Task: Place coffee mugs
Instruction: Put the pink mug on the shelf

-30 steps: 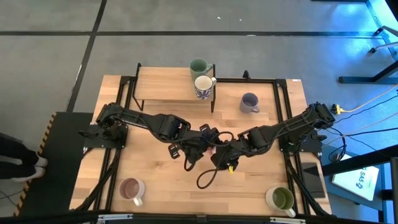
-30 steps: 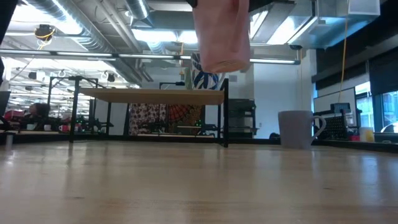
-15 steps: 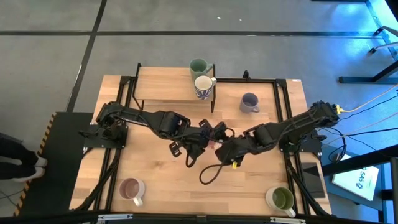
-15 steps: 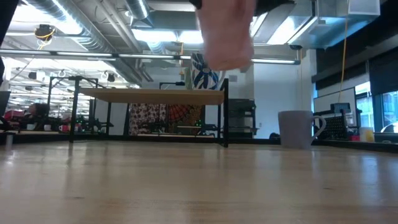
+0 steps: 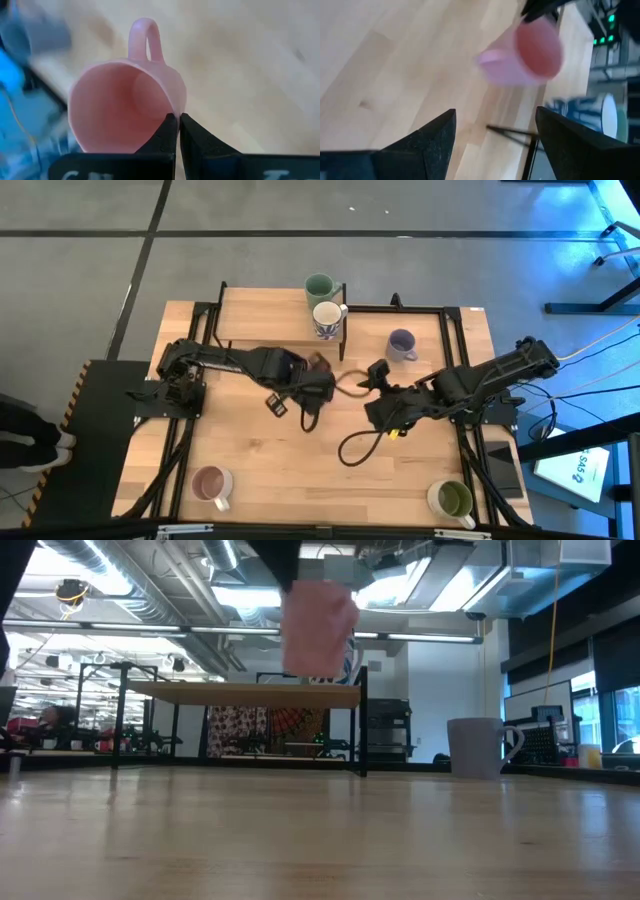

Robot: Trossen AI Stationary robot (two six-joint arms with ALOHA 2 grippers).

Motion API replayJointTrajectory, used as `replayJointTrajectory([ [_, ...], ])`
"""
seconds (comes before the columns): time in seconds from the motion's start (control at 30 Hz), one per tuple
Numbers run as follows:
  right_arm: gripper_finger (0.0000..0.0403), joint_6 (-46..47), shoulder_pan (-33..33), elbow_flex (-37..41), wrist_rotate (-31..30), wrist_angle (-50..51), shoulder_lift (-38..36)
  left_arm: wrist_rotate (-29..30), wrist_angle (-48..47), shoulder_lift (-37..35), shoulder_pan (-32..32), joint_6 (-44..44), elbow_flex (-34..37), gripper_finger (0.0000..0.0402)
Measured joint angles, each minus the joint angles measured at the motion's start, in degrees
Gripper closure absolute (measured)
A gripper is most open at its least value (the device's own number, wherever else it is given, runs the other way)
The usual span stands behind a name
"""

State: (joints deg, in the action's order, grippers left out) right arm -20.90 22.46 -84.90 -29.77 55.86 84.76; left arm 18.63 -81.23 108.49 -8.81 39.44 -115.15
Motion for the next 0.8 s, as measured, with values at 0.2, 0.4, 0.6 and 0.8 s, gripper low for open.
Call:
replayJointTrajectory([
  [0.2, 0.0143, 4.6, 2.2, 0.2, -2.9, 5.6, -1.5, -1.3, -5.3, -5.6, 6.5, -10.3, -0.1, 0.0401],
  [0.4, 0.0143, 7.8, 4.0, 0.2, -5.7, 8.8, -1.7, 0.2, -6.0, -14.1, 15.4, -14.1, -0.2, 0.0401],
  [0.6, 0.0143, 8.9, 3.8, 0.2, -6.3, 9.2, -1.7, 0.5, -0.6, -18.5, 26.7, -11.7, -0.2, 0.0401],
  [0.8, 0.0143, 9.1, 3.8, 0.2, -6.3, 9.2, -1.7, -6.7, 2.6, -16.7, 36.8, -4.2, -0.2, 0.0401],
])
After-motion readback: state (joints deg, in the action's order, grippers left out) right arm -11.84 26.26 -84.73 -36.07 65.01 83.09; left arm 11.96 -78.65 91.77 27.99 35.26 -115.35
